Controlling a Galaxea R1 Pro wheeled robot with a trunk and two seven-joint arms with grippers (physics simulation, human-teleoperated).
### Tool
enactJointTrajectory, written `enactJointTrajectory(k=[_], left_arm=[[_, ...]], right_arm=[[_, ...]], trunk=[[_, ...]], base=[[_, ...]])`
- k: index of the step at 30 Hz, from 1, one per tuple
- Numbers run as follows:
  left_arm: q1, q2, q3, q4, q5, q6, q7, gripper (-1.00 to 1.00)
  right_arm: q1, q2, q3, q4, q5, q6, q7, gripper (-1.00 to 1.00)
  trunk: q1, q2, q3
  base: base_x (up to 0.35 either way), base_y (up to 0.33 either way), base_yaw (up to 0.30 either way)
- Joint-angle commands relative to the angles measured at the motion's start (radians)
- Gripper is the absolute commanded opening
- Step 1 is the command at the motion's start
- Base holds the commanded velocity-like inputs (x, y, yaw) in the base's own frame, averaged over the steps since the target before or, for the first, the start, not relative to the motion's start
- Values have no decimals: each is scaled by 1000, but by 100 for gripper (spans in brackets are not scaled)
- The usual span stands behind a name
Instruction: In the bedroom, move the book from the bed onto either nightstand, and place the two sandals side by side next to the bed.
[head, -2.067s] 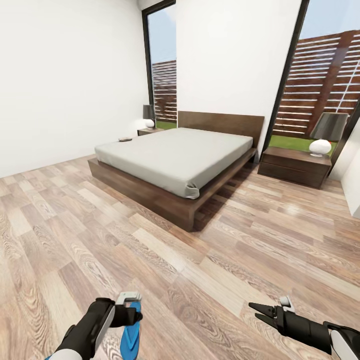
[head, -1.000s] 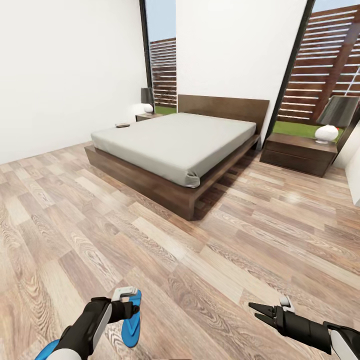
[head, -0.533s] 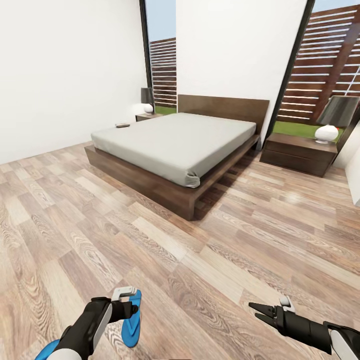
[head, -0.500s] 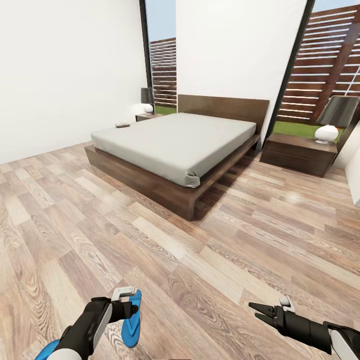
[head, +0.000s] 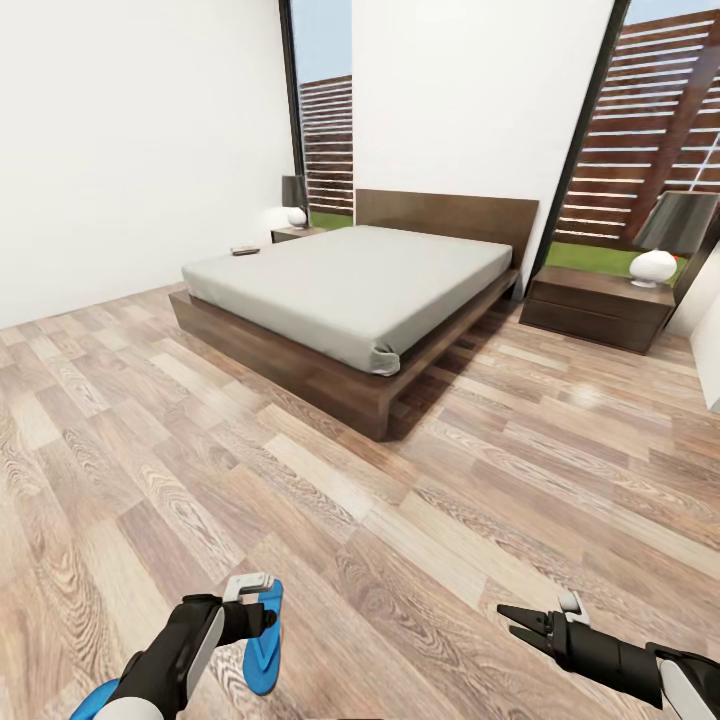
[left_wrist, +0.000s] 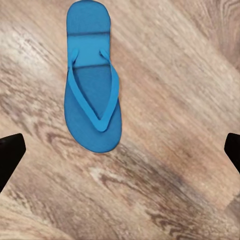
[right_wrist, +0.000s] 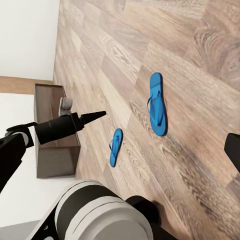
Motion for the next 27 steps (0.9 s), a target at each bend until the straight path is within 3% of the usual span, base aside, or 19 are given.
enactJointTrajectory(k=[1,27], left_arm=[[0,-1,6,-1,-6,5,-7,100],[0,-1,5,-1,-6,7,-8,100]], right_arm=[[0,0,0,0,-2,5,1,100],[0,-1,0,0,-2,5,1,100]], trunk=[[0,0,-1],[0,0,-1]], base=[[0,0,0],[0,0,0]])
